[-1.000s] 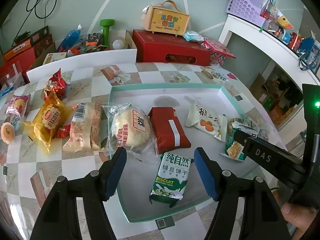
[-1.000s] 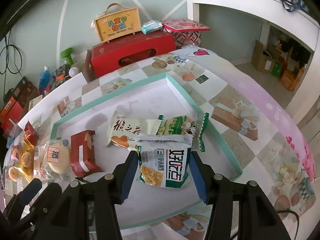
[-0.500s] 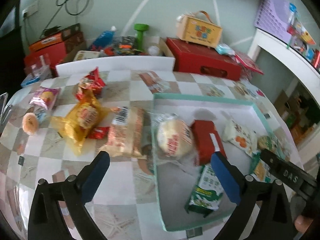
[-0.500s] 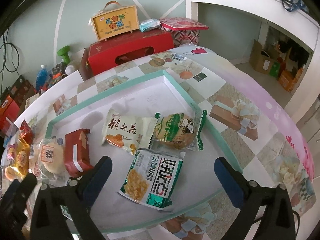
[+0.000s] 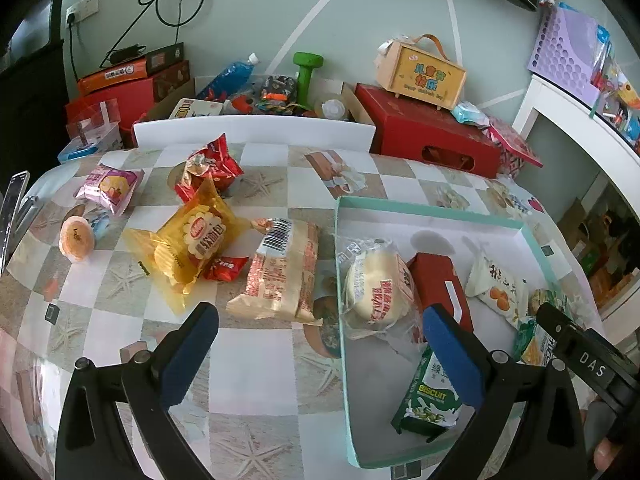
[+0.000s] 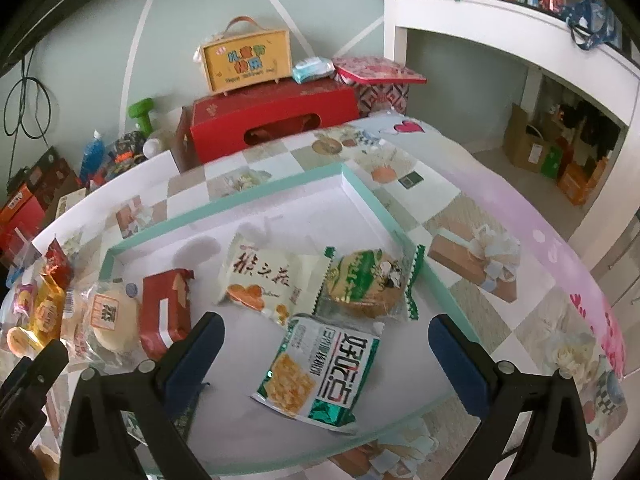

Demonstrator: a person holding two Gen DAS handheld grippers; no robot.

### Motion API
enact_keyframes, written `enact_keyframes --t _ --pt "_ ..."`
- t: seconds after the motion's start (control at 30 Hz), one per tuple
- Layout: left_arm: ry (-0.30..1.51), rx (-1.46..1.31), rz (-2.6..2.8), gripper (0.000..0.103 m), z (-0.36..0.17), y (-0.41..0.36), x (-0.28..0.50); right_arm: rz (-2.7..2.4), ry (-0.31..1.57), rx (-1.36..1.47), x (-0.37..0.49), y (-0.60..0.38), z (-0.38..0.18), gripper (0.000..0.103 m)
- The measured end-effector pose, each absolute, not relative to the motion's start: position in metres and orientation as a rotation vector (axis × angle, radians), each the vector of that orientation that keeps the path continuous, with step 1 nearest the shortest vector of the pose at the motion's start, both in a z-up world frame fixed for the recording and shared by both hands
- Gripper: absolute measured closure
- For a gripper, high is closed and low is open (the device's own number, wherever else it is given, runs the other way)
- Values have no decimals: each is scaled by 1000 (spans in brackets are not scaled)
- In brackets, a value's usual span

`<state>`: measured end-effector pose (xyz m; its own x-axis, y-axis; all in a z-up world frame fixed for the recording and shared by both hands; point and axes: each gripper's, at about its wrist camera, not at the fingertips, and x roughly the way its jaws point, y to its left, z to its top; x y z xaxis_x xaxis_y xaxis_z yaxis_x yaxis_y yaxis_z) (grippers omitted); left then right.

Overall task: Organize snacks
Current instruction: 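Move both open tools back over the snack pile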

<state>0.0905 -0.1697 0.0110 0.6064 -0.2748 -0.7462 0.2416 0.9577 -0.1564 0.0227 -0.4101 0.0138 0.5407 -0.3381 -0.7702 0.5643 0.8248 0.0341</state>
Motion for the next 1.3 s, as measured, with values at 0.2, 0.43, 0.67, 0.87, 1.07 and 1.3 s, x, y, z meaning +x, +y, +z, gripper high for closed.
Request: enact_keyframes --t 0.2,0.43,0.67,0.87,1.07,1.3 --pt "851 -60 -257 1 14 -152 95 -504 798 320 28 -403 17 0" --pt "840 -79 -132 1 14 -108 106 -400 792 287 45 -366 18 0" --pt "863 -142 3 1 6 -49 111 -244 774 206 62 -308 24 0" --pt "856 -200 62 1 6 -15 109 -154 778 175 70 -267 22 0" --pt "865 -239 119 1 3 15 106 -76 770 174 74 -237 22 0" --pt "861 -269 172 1 2 40 105 -8 781 158 82 -209 16 0"
